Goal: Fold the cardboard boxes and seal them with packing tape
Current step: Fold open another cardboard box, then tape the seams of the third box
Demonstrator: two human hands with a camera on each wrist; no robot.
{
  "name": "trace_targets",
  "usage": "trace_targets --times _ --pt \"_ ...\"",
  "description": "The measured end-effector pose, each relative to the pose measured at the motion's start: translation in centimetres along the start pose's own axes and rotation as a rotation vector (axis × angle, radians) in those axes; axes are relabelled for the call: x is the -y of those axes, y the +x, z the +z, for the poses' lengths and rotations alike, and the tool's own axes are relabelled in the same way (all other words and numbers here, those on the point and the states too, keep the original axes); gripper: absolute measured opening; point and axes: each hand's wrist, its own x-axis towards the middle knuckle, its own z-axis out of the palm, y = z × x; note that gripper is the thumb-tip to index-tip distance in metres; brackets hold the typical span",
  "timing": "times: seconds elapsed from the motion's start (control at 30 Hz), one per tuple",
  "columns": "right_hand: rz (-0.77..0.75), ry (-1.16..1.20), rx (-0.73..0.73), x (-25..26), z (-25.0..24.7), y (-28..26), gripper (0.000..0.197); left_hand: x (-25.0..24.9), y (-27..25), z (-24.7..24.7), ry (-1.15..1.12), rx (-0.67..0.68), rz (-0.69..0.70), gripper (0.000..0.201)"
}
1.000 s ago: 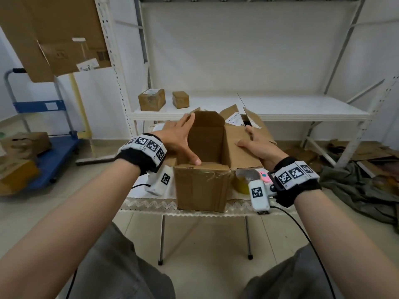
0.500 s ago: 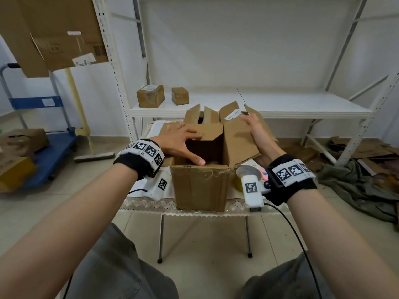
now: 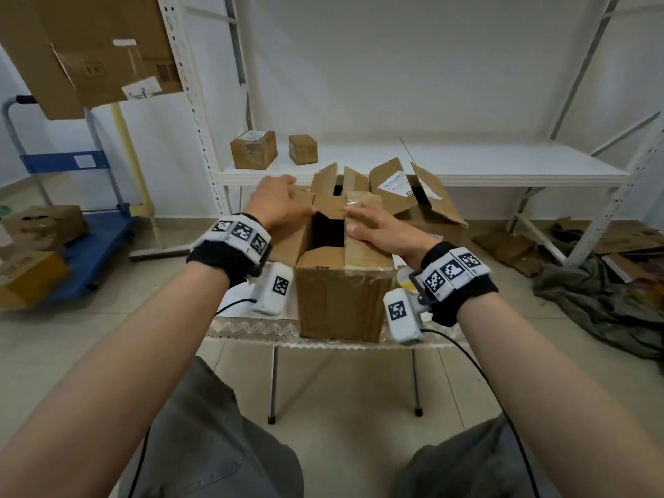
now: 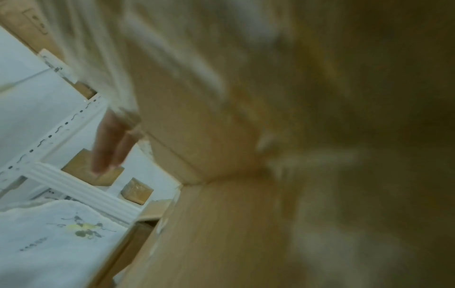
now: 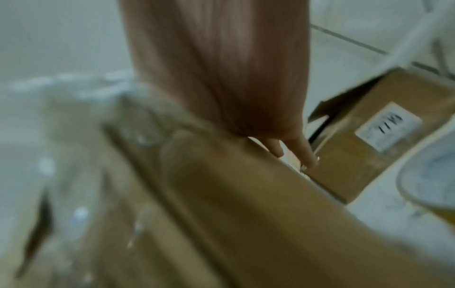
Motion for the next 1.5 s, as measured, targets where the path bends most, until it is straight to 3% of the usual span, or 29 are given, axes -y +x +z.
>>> trace_targets --times 0.1,0.2,0.23,0.33,0.43,0.5,0.57,0.67,0.73,0.97,1.03,1.13,1.27,1.33,1.4,1.5 --pt "0.002 0.021 0.012 0.0 -0.4 -0.3 0.054 -0.8 -0.3 -2.1 -0.317 0.005 -0.033 0.076" --pt "0.035 0.084 -0.007 0.2 -0.3 -0.1 0.056 -3.2 -2.3 -2.7 -0.518 0.281 0.06 0.06" --pt "0.05 0.129 -0.019 0.1 -0.3 0.0 0.056 -4.0 -2.7 -2.1 -0.444 0.358 0.115 0.053" --pt "0.024 0.282 -0.054 -0.3 -0.3 0.2 0.062 -5.4 -3.2 0.6 -0.024 0.512 0.23 0.068" --pt "0.026 0.525 -0.193 -1.0 -0.8 -0.1 0.067 -5.0 -2.6 2.9 0.326 0.55 0.241 0.083" --pt "0.079 0.635 -0.354 -2.3 -1.1 -0.5 0.057 -5.1 -2.4 3.2 0.372 0.548 0.229 0.081" --pt "0.203 0.58 -0.48 -3.9 -1.3 -0.8 0.037 -5.4 -2.6 2.9 0.377 0.56 0.226 0.079" --pt "0.37 0.332 -0.424 -7.0 -1.1 -1.5 0.024 -5.7 -2.8 2.6 0.388 0.576 0.218 0.079" --pt "0.4 0.206 -0.306 -8.2 -0.6 -2.0 0.013 -5.8 -2.8 2.7 0.392 0.571 0.214 0.078" --pt "0.425 -0.203 -0.091 -8.5 0.0 -1.8 0.02 -5.4 -2.6 2.9 0.384 0.553 0.229 0.08" --pt "0.444 -0.16 -0.171 -8.3 -0.2 -1.9 0.016 -5.3 -2.7 2.9 0.372 0.538 0.241 0.08" --pt "0.423 0.037 -0.452 -7.3 -1.4 -1.9 0.025 -5.1 -2.8 2.9 0.319 0.518 0.243 0.081" --pt "0.182 0.455 -0.718 -2.7 -3.8 -2.4 0.031 -4.6 -2.8 3.1 0.104 0.466 0.278 0.08" --pt "0.003 0.541 -0.711 0.1 -4.2 -2.7 0.034 -4.3 -2.8 3.3 -0.088 0.378 0.328 0.085" --pt "-0.12 0.523 -0.642 2.2 -3.7 -2.9 0.034 -4.2 -2.7 3.6 -0.191 0.228 0.349 0.108" --pt "-0.183 0.456 -0.51 3.7 -2.4 -2.9 0.032 -4.5 -2.4 3.6 -0.243 0.048 0.401 0.125"
